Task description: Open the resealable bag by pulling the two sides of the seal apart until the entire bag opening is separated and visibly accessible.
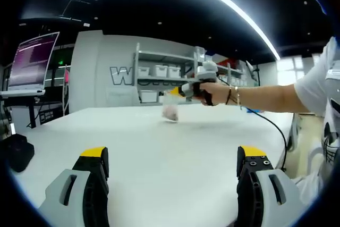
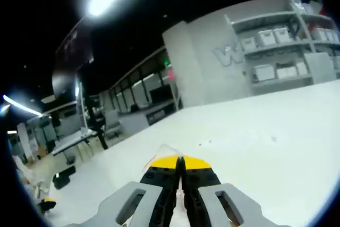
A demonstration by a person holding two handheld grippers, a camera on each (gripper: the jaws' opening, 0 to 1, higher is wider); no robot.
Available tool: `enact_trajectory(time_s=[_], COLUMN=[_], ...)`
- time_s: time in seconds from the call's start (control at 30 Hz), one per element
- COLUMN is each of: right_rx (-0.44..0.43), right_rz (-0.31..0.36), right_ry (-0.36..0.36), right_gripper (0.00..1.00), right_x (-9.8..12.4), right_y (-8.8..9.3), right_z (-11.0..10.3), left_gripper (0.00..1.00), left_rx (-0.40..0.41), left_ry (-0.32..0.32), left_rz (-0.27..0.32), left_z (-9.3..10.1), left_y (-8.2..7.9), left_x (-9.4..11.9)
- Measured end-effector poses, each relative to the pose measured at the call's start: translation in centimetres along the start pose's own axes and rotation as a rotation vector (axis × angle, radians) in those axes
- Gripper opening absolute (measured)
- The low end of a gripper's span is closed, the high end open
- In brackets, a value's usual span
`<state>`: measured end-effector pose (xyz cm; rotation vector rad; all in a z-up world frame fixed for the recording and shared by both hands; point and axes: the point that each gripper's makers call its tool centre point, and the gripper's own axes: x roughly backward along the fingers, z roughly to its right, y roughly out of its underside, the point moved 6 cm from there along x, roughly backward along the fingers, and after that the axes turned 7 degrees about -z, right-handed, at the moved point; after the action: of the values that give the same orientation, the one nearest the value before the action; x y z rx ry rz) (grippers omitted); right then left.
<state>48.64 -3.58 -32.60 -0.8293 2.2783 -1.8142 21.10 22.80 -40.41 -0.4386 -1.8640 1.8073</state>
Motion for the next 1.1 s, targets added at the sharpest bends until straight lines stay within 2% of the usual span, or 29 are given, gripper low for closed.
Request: enact_trajectory(time_s=[0.53, 0.77, 1.1], right_rx=[0.043, 0.050, 0.047], right_rz=[-0.022, -0.023, -0.016], right_ry=[0.067, 0.095, 0.127], right_gripper=[0.00, 0.00, 0.00], right_x=[-2.9, -4.2, -5.8], right_y=[-1.3, -1.6, -2.8], right_z=[1.8, 2.9, 3.8], left_gripper=[0.99, 0.99, 0.99], left_rx=[0.002, 0.002, 0.014], left_ry=[0.011, 0.026, 0.011], left_rz=[-0.007, 0.003, 0.000], left_z=[0.2, 0.6, -0.1], left_y=[0.2, -0.2, 0.1], left_x=[-0.2, -0.2, -0.3])
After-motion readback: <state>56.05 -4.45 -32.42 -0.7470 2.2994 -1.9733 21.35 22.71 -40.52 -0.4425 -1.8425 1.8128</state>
